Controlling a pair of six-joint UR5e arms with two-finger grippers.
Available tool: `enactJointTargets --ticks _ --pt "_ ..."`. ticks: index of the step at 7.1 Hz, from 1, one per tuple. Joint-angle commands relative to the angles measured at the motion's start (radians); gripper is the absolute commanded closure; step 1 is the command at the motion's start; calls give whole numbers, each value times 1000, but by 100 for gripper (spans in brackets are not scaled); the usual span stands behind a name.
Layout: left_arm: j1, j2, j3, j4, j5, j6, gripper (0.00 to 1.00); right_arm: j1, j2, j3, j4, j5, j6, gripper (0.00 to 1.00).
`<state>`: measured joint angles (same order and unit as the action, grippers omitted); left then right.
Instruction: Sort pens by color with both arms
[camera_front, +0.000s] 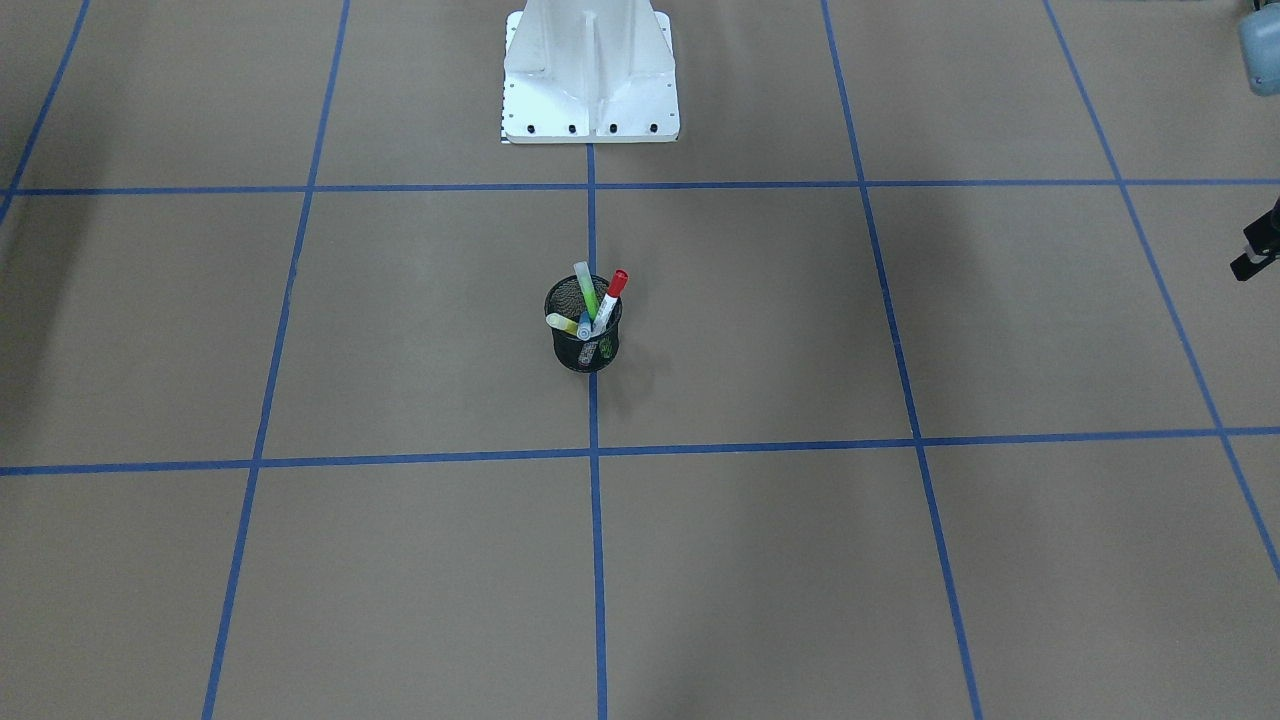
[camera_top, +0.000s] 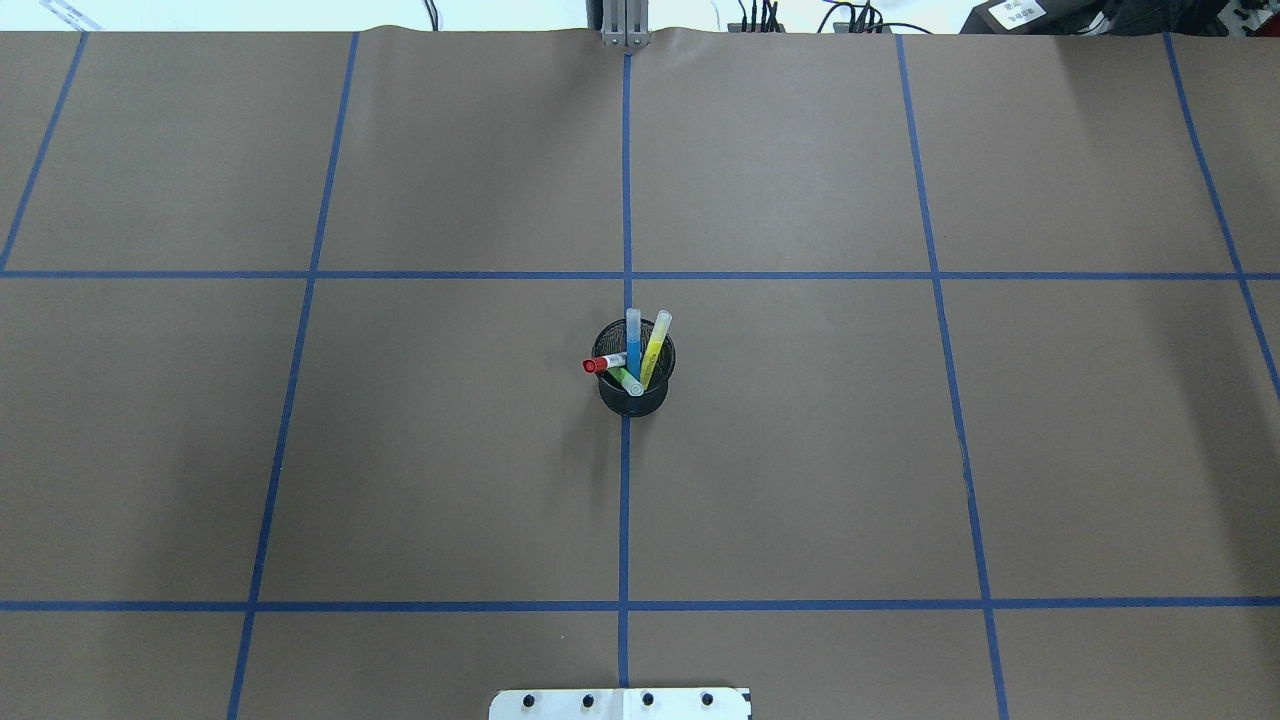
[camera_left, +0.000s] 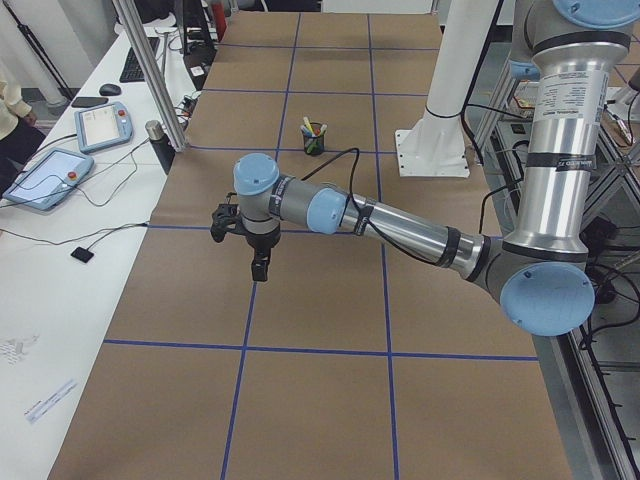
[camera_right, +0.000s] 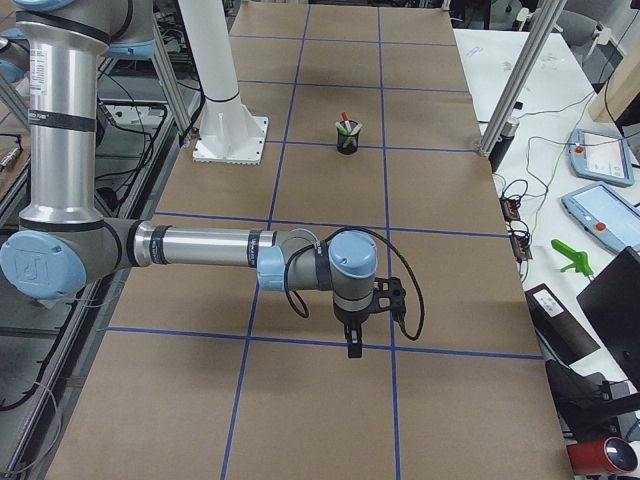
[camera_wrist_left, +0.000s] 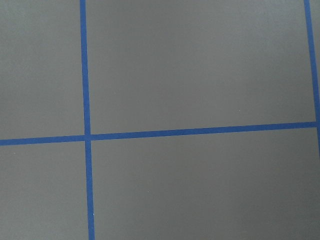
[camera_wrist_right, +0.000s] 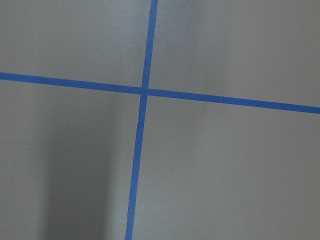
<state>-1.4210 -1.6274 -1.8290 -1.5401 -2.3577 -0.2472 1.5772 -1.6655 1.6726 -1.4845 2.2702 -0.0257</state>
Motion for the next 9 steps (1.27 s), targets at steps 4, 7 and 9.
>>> enactJointTargets --ticks 4,7,9 --pt "-4 6 -7 0 0 2 0 4 -43 -5 75 0 7 0" --pt "-4 6 -6 0 0 5 0 4 -43 -10 73 -11 9 0" --pt "-1 6 -6 0 0 5 0 3 -43 -10 73 -15 9 0"
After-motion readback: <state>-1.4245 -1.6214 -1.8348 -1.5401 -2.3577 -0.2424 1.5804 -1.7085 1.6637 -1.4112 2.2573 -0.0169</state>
